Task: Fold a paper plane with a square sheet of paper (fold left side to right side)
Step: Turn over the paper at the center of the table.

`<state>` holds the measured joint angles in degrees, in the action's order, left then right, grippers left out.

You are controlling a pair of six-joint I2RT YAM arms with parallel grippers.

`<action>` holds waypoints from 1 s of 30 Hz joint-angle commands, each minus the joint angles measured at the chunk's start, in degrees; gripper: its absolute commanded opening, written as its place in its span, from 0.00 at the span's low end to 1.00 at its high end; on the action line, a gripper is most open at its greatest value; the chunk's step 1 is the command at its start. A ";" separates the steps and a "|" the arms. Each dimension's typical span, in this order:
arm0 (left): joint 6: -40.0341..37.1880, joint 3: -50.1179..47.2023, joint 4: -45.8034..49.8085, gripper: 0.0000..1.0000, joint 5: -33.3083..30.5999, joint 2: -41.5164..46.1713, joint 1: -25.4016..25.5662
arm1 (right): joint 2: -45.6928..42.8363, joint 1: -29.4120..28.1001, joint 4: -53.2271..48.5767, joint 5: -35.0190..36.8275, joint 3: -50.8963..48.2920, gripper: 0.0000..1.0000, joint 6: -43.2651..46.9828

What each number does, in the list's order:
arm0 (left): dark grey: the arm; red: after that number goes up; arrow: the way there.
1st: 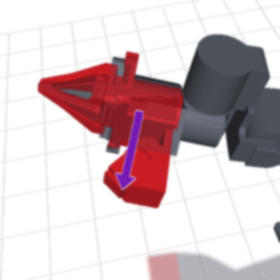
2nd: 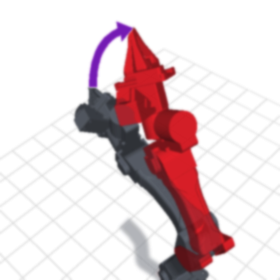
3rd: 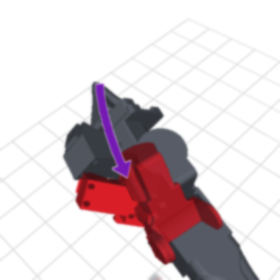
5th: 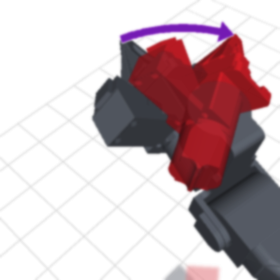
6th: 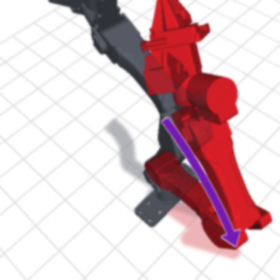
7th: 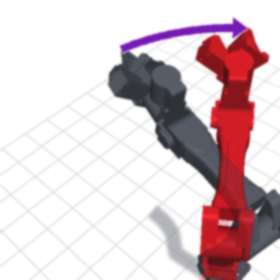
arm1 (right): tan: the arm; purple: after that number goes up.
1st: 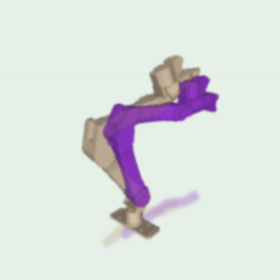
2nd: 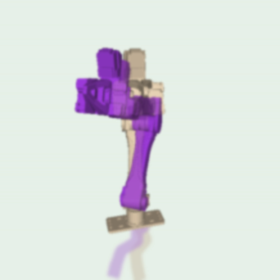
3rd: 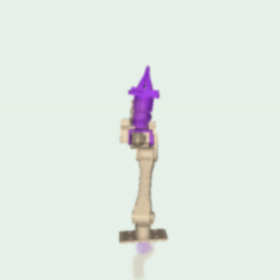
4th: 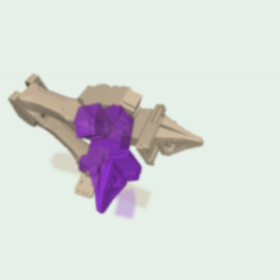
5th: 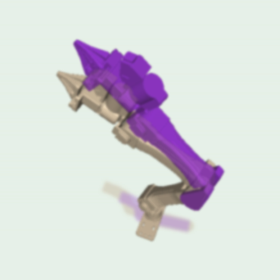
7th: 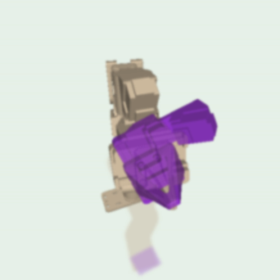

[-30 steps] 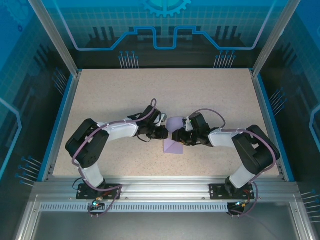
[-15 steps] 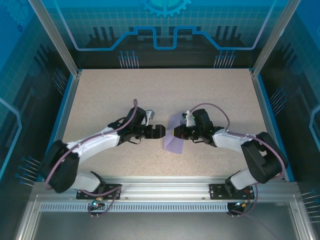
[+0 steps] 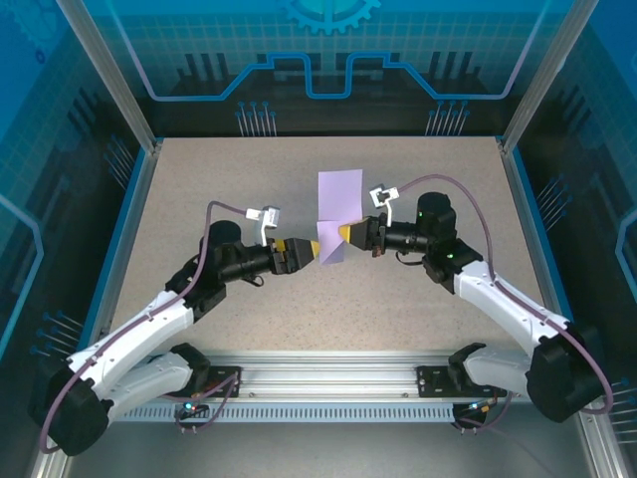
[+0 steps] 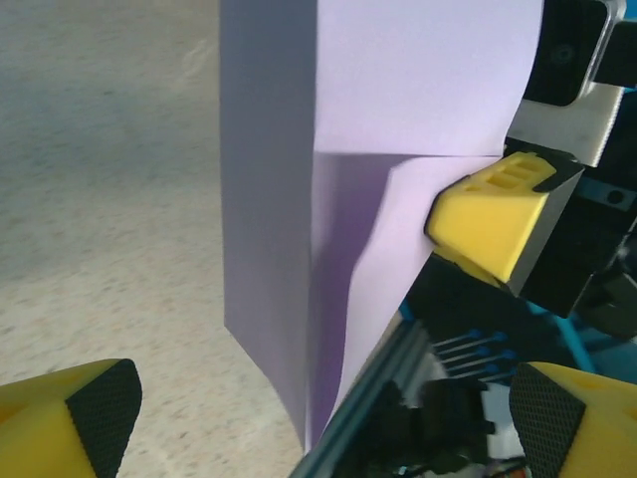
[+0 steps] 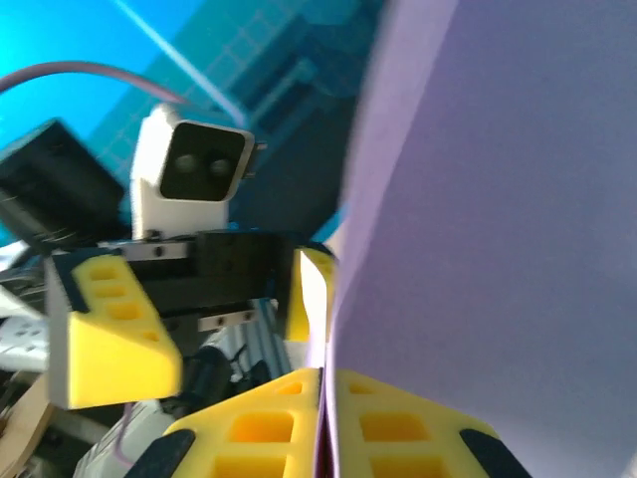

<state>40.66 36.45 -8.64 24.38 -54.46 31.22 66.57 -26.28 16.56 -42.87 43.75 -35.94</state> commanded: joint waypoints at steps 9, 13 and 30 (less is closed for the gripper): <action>1.71 0.21 -10.57 0.91 8.93 0.99 1.05 | -1.03 -6.57 3.73 -4.06 3.88 0.10 -2.66; -1.02 0.55 -9.54 0.73 7.91 3.12 2.65 | -1.03 -6.59 5.25 -3.00 3.16 0.11 -5.51; -1.40 1.61 -4.93 0.18 3.41 1.20 3.56 | -4.26 -4.94 1.40 -0.88 0.03 0.24 -4.76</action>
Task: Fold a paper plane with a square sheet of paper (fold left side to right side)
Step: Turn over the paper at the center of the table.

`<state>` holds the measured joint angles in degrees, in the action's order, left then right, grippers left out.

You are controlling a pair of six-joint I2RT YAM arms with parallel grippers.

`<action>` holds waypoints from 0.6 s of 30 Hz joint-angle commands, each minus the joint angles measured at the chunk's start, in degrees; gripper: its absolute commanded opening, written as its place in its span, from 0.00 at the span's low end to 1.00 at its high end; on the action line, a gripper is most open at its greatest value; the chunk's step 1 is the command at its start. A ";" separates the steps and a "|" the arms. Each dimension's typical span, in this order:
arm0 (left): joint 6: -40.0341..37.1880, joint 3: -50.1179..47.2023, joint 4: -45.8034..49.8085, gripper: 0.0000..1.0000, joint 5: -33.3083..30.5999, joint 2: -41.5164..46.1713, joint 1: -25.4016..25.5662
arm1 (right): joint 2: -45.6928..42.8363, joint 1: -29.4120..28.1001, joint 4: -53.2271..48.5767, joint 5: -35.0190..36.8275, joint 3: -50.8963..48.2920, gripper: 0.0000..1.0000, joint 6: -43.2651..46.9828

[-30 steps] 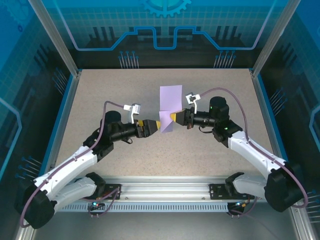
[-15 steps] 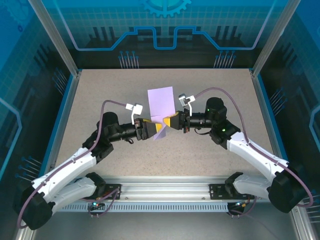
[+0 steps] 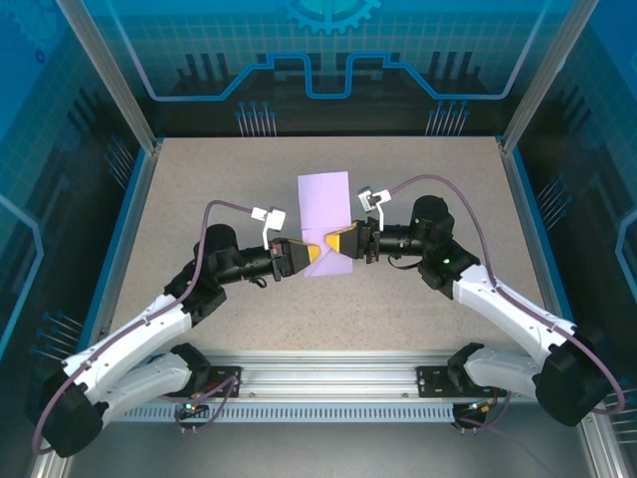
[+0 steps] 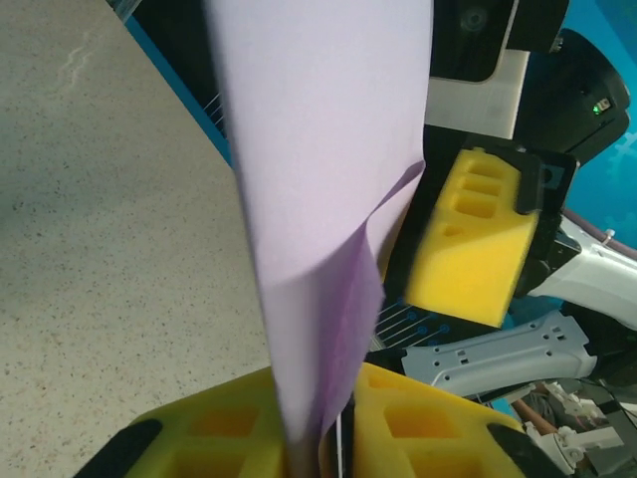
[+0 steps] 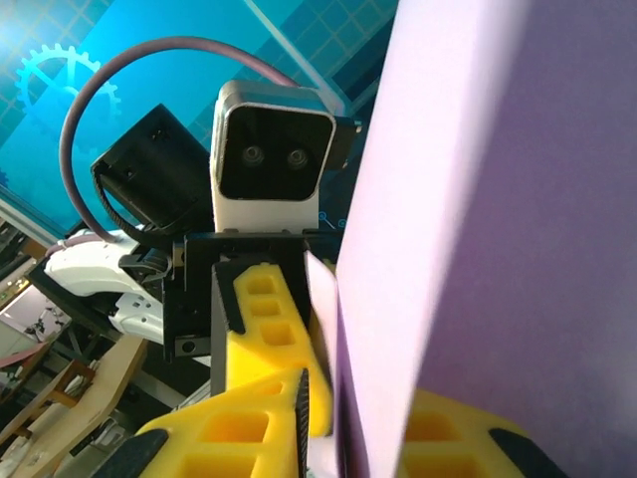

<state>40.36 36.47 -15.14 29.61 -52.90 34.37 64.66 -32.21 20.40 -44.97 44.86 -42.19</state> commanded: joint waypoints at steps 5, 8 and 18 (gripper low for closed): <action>-3.79 2.56 7.44 0.12 -5.37 -1.25 0.67 | -5.74 4.03 -16.46 5.29 -1.02 0.43 7.13; -8.60 5.40 15.82 0.07 -10.92 -2.73 2.78 | -8.12 6.65 -29.56 12.68 0.05 0.53 11.99; -13.27 26.36 56.63 0.00 -51.50 -22.97 18.11 | -9.84 13.97 -67.18 54.52 3.91 0.73 20.49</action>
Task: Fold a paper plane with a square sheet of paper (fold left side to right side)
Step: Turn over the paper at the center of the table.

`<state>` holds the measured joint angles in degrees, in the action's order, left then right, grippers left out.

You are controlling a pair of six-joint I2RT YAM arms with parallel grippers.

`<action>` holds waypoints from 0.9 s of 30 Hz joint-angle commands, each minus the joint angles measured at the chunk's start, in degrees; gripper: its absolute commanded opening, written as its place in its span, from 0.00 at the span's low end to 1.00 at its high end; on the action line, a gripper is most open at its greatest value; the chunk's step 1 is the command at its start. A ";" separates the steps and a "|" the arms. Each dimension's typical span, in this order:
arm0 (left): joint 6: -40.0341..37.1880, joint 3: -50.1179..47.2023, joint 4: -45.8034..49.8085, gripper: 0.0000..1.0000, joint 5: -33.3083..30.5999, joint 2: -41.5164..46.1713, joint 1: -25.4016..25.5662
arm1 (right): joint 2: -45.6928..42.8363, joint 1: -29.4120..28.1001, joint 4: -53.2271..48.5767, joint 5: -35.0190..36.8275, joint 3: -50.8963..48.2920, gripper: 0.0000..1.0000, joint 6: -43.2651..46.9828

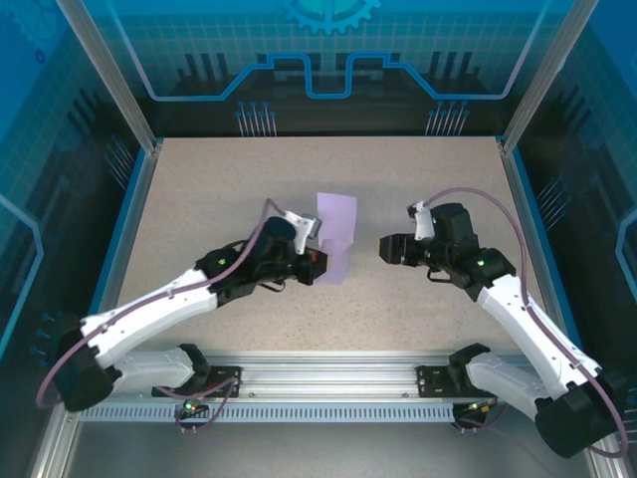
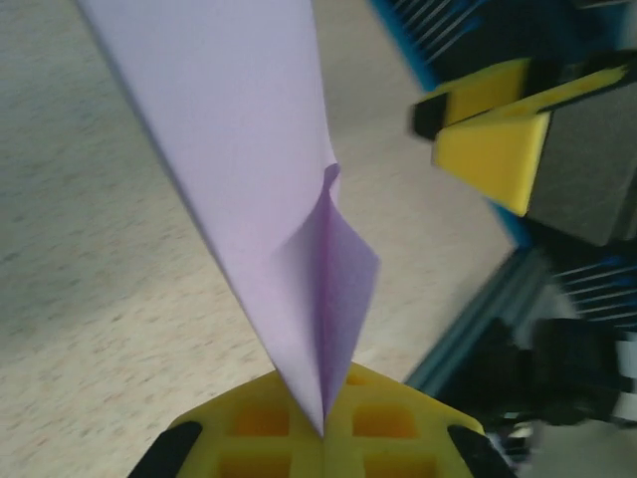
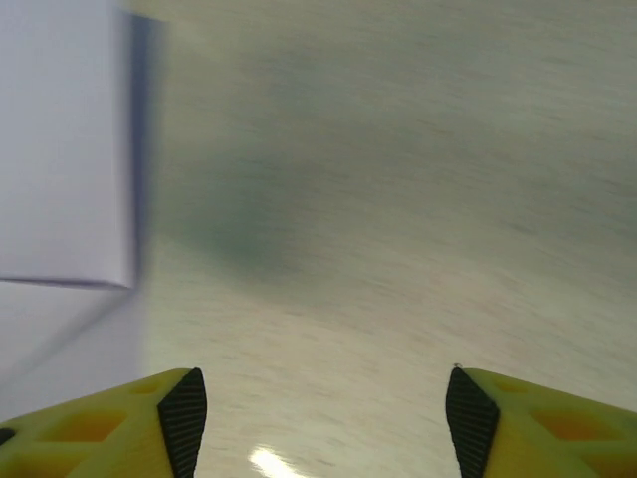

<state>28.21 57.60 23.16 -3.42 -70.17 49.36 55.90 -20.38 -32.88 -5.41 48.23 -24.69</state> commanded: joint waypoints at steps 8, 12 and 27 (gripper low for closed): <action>16.40 26.75 49.38 0.00 -43.60 -31.59 11.18 | -6.00 5.49 -14.80 21.35 -3.25 1.00 2.36; 20.45 34.01 57.71 0.00 -43.57 -43.14 11.28 | -7.20 6.40 -15.33 21.55 -3.49 1.00 2.58; 9.25 39.43 44.36 0.06 -19.78 -53.28 6.43 | -7.35 7.21 -15.74 17.48 -3.47 1.00 4.12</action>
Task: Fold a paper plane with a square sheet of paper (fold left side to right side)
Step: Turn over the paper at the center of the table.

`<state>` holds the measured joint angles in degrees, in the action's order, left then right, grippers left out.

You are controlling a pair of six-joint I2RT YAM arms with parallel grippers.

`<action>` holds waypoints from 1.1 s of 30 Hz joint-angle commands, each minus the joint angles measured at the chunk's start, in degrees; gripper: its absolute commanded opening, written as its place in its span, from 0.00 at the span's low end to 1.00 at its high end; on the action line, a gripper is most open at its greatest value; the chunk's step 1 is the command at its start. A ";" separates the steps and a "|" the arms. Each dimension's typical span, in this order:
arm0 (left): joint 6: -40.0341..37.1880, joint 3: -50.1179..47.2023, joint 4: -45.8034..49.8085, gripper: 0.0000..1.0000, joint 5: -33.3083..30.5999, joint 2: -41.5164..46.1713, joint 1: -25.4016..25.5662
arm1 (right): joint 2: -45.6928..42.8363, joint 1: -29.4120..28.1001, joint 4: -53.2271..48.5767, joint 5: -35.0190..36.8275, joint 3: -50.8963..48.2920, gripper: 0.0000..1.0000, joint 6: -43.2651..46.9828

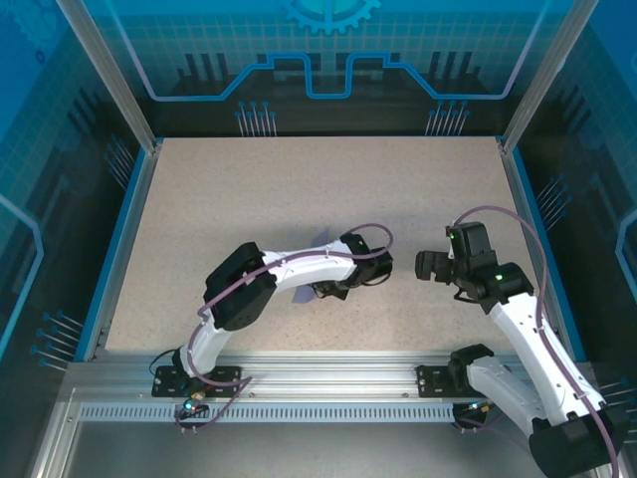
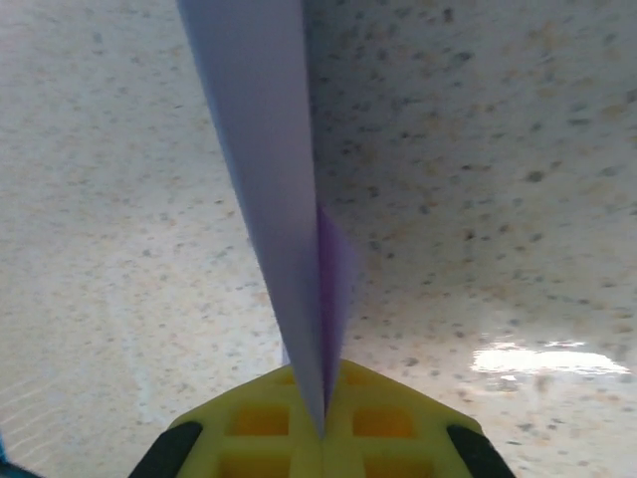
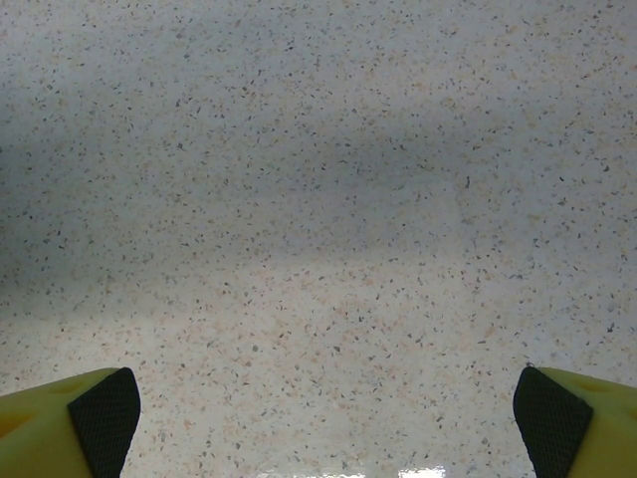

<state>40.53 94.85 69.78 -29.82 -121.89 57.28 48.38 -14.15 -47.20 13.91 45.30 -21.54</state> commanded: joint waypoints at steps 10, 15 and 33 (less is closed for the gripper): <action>-7.65 6.57 -8.83 0.32 20.88 -3.58 -5.65 | 4.17 0.98 -0.18 -8.65 -0.93 1.00 1.00; -9.06 6.70 -12.66 0.48 25.51 -0.75 -7.30 | 5.92 1.02 0.82 -13.06 -1.04 0.99 1.24; -7.94 -32.04 -39.45 0.70 41.80 28.10 -24.76 | 23.56 -13.16 23.57 -24.17 0.06 0.74 -8.43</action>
<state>32.67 66.52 35.40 5.80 -94.17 33.80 70.96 -25.21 -27.46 -10.92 42.78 -28.45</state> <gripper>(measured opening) 0.698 0.739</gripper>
